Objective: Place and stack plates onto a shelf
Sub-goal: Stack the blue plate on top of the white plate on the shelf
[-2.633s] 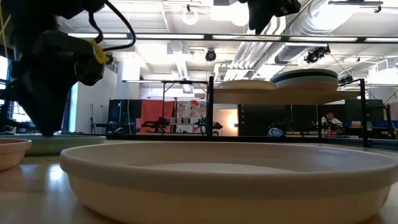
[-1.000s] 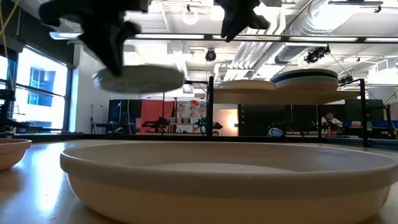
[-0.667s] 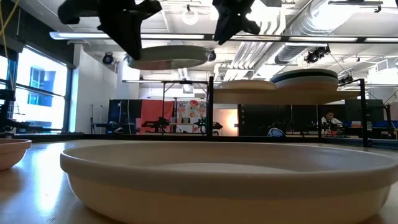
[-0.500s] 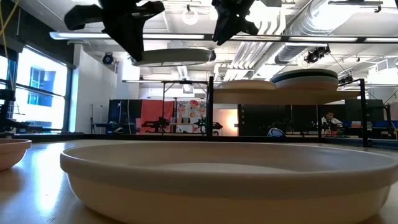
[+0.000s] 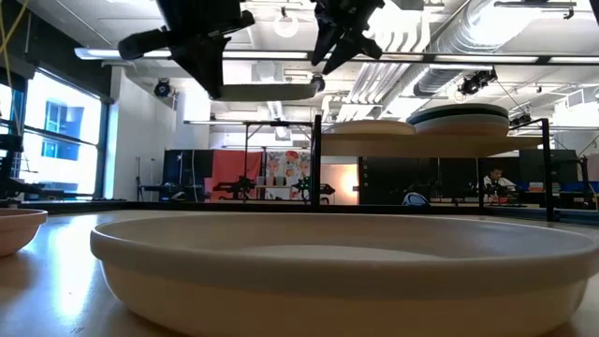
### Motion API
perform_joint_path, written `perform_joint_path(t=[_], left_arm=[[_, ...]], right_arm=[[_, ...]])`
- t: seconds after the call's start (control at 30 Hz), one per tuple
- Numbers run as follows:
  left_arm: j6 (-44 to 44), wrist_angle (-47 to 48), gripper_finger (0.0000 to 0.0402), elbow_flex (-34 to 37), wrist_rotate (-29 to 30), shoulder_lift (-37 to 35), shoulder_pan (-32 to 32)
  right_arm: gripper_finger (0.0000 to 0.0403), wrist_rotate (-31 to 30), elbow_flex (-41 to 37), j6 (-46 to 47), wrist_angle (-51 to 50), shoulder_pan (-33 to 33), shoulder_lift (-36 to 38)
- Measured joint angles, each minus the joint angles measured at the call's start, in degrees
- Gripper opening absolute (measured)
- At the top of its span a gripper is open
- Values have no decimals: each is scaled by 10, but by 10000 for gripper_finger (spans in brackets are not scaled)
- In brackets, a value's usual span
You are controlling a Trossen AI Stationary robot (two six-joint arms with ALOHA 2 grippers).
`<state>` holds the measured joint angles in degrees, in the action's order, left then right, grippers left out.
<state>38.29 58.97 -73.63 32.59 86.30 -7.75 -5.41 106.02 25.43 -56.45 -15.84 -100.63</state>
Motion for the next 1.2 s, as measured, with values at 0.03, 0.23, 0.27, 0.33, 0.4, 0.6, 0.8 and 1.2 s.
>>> perform_joint_path(t=[0.03,0.23,0.27,0.33,0.4,0.6,0.8,1.2], left_arm=[[7,-4,1,0,3,0,2],[34,-36,1,0,16,0,7],[41,-44,1,0,18,0,7],[52,-57,1,0,23,0,7],[61,-66,1,0,24,0,7],[64,-64,1,0,24,1,7],[64,-66,15,0,24,2,7],[15,-66,45,0,-2,2,8]], right_arm=[[124,0,0,0,1,0,-2],[124,-5,0,0,1,0,-10],[124,-5,0,0,2,0,-11],[124,-4,0,0,0,0,-13],[123,-4,0,0,2,0,-14],[101,-4,0,0,2,0,-15],[9,-5,0,7,-3,-1,-15],[1,-1,0,46,-30,0,-15]])
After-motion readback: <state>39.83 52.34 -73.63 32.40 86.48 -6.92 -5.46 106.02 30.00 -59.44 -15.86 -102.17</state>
